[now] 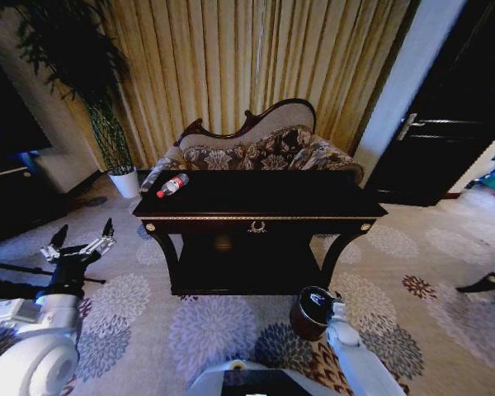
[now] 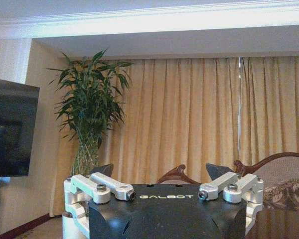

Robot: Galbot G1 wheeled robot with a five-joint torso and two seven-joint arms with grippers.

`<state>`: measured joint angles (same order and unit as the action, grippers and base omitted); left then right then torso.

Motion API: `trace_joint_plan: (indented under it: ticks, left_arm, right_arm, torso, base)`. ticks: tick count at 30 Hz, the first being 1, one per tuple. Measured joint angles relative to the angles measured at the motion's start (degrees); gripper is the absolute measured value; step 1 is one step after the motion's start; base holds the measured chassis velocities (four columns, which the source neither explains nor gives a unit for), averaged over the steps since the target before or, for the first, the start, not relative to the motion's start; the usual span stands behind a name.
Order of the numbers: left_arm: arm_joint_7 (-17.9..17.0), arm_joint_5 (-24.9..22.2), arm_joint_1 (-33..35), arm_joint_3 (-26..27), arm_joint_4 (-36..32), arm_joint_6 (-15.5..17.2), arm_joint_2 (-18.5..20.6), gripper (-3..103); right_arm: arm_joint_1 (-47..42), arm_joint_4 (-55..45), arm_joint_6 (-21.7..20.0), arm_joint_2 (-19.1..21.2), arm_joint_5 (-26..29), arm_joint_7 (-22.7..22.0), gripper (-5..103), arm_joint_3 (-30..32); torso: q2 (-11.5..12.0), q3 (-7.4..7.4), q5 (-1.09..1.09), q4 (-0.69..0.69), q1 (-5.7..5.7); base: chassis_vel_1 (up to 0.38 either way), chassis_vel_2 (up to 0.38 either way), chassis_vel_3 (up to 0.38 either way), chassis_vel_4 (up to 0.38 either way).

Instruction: Move to the front of the table and place the trash on the table into the trash bin.

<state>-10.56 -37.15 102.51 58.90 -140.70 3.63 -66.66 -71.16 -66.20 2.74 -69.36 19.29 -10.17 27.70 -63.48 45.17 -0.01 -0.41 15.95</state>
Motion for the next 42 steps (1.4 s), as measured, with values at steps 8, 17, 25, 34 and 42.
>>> trace_joint_plan:
  ticks: [8,17,25,34,42]
  left_arm:
    - [0.02,-0.09,-0.14,0.21,-0.08,-0.11,-0.12,100]
    - [0.08,0.01,-0.24,-0.44,-0.29,-0.13,-0.88,100]
    - [0.08,0.01,-0.10,-0.29,-0.44,-0.71,-0.96,100]
    - [0.08,0.32,-0.27,-0.26,-0.05,-0.87,-1.09,100]
    - [0.07,0.55,-0.40,-0.03,0.66,-0.55,-1.07,100]
  right_arm:
    - [-1.82,-6.12,-1.48,1.02,1.93,0.02,100,1.18]
    - [-5.55,-23.94,-4.59,2.79,3.81,-2.11,100,4.10]
    - [-6.26,-32.82,-4.68,4.93,5.13,-3.14,100,5.76]
    - [-6.67,-44.69,-8.97,7.69,5.97,-2.49,100,7.51]
    - [-7.92,-56.54,-17.19,10.30,7.07,-3.70,100,8.50]
  torso:
    - [0.00,0.00,0.00,0.00,0.00]
    - [0.00,0.00,0.00,0.01,0.00]
    - [0.00,0.00,0.00,0.00,0.00]
    - [0.00,0.00,0.00,0.00,0.00]
    - [0.00,0.00,0.00,0.00,0.00]
  base:
    - [0.000,0.000,0.000,0.000]
    - [0.000,0.000,0.000,0.000]
    - [0.000,0.000,0.000,0.000]
    - [0.000,0.000,0.000,0.000]
    - [0.000,0.000,0.000,0.000]
